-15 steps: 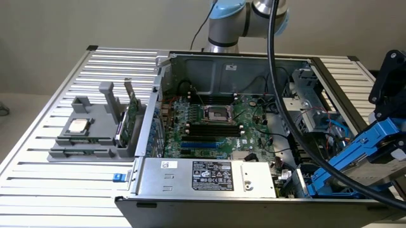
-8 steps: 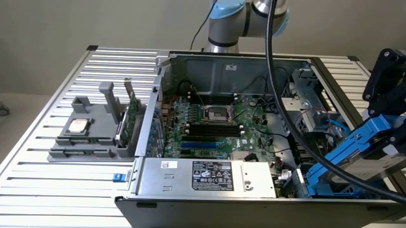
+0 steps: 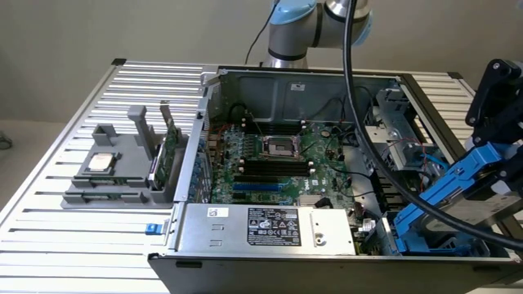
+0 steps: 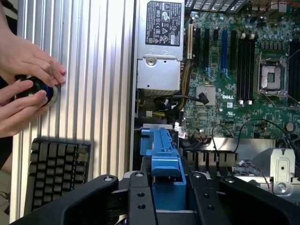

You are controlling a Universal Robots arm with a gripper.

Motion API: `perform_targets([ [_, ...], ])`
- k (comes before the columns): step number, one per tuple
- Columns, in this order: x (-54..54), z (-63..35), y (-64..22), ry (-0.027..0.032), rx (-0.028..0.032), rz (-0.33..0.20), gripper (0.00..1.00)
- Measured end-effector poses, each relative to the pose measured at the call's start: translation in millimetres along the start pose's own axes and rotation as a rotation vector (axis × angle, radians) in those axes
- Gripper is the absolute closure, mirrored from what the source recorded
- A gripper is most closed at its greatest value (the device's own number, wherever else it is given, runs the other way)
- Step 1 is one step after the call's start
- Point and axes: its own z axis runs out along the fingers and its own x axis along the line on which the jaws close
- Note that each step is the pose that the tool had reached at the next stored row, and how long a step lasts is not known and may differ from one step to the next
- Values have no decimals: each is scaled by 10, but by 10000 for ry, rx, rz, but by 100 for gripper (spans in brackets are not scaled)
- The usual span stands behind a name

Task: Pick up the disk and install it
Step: 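Pick up the disk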

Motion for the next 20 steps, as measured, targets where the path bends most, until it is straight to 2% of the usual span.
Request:
perform_targets([
  [8, -68, 13, -4, -40, -1, -36, 67],
  [17, -70, 22, -40, -36, -6, -146, 67],
  [20, -69, 48, -44, -51, -8, -198, 67],
])
